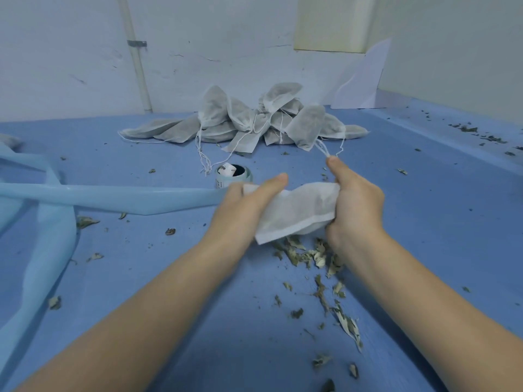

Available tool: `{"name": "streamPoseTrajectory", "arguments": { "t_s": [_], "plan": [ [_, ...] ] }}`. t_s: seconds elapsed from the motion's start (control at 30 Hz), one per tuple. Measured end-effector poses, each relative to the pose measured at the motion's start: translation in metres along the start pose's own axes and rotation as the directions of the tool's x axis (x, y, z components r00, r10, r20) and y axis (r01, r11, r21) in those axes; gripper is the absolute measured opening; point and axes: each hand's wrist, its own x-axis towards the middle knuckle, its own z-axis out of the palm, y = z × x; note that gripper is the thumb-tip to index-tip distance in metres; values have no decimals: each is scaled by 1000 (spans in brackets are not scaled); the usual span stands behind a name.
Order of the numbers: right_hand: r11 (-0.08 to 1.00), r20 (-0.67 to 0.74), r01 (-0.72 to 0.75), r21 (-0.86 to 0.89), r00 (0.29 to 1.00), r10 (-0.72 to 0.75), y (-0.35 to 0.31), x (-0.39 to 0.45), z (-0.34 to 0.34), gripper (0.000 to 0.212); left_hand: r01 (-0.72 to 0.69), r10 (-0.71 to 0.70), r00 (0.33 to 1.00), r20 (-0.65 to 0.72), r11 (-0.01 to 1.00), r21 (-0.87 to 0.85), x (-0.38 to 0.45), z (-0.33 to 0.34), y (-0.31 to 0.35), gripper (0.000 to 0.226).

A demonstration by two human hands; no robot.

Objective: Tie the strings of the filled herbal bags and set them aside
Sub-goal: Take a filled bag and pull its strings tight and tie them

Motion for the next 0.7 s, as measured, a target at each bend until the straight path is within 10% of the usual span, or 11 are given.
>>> {"name": "streamPoseTrajectory", "arguments": {
  "t_s": [0.17, 0.7],
  "plan": [
    [990, -31, 132, -40, 991, -133, 0, 10, -9, 25, 140, -22, 973, 231, 851, -507, -3, 9, -13, 29],
    [694, 648, 611, -382, 712, -270, 1, 2, -19, 6, 16, 58, 987, 147, 890, -457, -1, -4, -7, 48]
  ]
}}
